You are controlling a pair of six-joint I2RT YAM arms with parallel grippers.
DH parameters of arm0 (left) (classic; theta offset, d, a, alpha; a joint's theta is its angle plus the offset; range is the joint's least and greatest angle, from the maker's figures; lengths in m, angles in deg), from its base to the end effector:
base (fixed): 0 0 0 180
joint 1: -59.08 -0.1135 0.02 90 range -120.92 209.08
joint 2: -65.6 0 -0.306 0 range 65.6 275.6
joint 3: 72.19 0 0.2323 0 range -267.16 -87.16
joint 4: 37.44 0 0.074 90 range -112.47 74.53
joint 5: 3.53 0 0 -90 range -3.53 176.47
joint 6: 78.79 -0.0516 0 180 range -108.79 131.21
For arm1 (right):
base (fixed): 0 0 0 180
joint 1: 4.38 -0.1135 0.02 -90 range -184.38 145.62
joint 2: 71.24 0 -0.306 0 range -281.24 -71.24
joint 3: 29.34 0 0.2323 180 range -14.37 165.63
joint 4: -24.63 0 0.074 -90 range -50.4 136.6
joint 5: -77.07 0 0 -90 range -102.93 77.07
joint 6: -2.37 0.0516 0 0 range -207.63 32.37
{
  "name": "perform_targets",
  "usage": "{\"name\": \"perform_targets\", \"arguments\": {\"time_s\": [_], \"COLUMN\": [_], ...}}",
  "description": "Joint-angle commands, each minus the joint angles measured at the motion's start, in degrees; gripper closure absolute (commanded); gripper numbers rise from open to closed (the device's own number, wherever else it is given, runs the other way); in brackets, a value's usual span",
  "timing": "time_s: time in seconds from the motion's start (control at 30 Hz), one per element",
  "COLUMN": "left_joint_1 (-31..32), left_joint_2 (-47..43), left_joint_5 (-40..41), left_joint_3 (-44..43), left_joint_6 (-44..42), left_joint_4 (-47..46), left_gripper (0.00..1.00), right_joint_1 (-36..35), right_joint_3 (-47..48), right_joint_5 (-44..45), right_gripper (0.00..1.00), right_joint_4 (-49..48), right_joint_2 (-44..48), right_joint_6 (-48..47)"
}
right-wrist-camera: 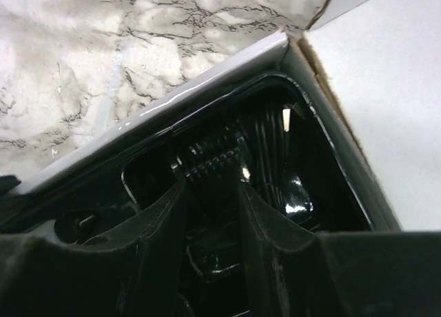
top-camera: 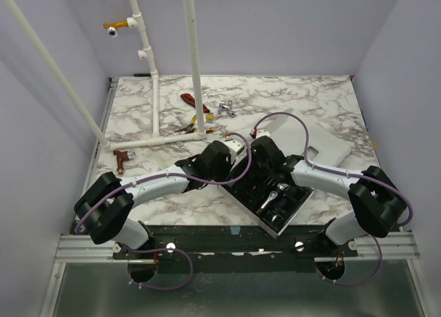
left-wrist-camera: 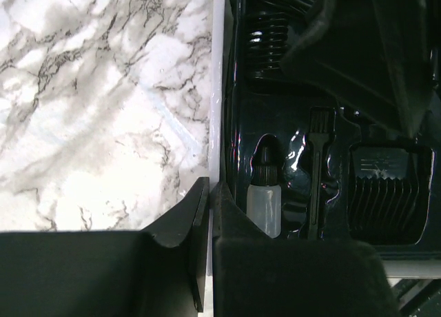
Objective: Sort the hair-cutting tools
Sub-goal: Adjust the storage box at the center of the board.
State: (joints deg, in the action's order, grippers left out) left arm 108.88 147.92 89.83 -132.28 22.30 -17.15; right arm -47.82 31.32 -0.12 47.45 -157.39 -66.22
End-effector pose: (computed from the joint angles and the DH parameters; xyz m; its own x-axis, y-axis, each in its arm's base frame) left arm 0.1873 -0.2170 0.2440 -0.5694 0.3763 -0.7309 0.6370 0.7640 -0.1029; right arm 0.2198 0.1923 0.2260 -0.7105 -0.1826 -0.6796 -0.3266 0.9410 0.0886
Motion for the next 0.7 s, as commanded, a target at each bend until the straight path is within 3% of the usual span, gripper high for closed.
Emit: {"name": "perform_targets", "arguments": {"time_s": [0.0, 0.3, 0.5, 0.67], "left_joint_1": [-1.6, -4.5, -5.1, -4.9], "left_joint_2": [5.5, 9.7, 7.8, 2.9], "left_joint_5": [-1.6, -0.8, 0.9, 1.6], "left_joint_3": [-3.2, -9.5, -13.6, -13.9], "left_joint_6": [-3.8, -3.4, -2.5, 0.7], "left_joint_4": [1.5, -0.2, 3.6, 7.4], "left_gripper": [1.0, 0.99, 0.58, 0.48], "right_joint_1": [-0.3, -0.3, -0.3, -0.3], "right_joint_3": [-1.7, -2.9, -2.6, -2.2], "right_joint_5": [3.8, 10.1, 12.3, 13.0], "right_gripper": [0.6, 0.57, 0.54, 0.51], "right_joint_4": [-1.6, -0.5, 0.1, 0.7], "right_joint_2": [2.9, 8.0, 9.5, 11.3], "right_joint_6": [2.3, 5.3, 6.4, 7.4]}}
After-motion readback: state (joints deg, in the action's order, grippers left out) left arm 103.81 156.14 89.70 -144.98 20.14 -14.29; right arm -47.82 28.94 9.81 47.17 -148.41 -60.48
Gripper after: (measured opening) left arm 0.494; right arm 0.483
